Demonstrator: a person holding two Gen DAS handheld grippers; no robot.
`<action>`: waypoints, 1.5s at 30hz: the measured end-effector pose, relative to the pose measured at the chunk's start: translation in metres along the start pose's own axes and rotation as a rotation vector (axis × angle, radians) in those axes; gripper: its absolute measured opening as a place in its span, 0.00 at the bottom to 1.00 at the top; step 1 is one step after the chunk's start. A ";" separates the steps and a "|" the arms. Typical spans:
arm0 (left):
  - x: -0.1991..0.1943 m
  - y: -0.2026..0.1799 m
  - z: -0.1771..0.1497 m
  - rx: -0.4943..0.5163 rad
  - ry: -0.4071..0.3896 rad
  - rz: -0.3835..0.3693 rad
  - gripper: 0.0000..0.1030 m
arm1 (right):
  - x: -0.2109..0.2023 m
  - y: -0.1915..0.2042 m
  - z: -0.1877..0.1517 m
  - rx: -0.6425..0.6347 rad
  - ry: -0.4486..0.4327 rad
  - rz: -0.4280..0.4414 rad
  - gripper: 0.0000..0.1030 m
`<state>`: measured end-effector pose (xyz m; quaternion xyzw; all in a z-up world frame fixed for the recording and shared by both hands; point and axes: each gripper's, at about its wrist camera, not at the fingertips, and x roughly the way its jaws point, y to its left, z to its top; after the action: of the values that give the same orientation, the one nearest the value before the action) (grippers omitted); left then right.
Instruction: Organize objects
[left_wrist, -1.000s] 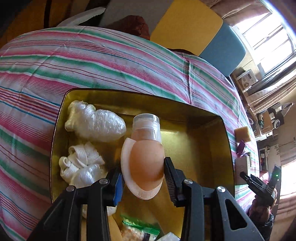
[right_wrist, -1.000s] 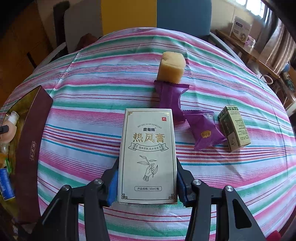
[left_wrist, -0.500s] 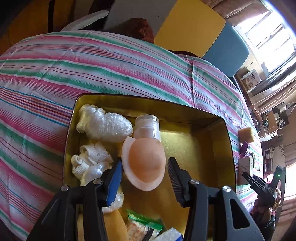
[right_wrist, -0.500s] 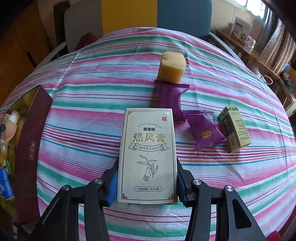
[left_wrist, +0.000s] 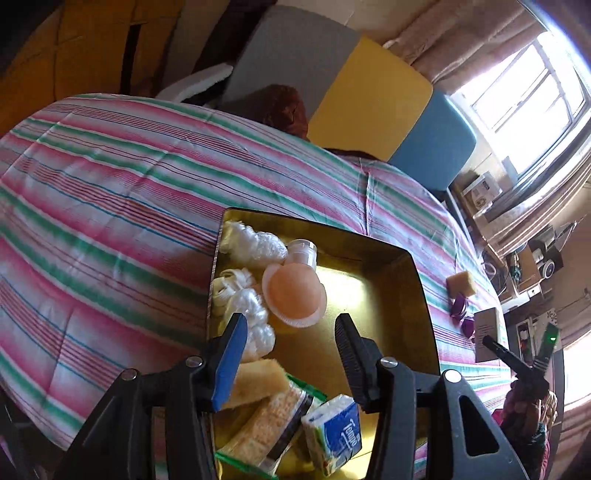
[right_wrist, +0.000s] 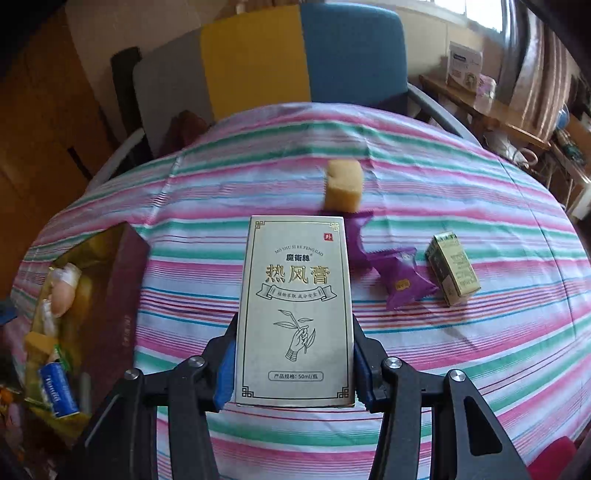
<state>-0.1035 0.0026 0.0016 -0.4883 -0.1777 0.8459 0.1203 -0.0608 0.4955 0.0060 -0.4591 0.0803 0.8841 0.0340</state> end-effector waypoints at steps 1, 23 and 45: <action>-0.005 0.003 -0.004 -0.004 -0.011 -0.003 0.48 | -0.012 0.014 0.002 -0.027 -0.023 0.026 0.50; -0.026 0.043 -0.055 -0.108 -0.011 -0.137 0.48 | 0.089 0.268 -0.017 -0.113 0.230 0.140 0.50; -0.027 0.055 -0.067 -0.139 -0.012 -0.130 0.49 | 0.103 0.274 -0.045 0.142 0.364 0.533 0.80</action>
<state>-0.0339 -0.0455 -0.0313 -0.4777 -0.2681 0.8248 0.1399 -0.1203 0.2165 -0.0732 -0.5689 0.2636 0.7576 -0.1817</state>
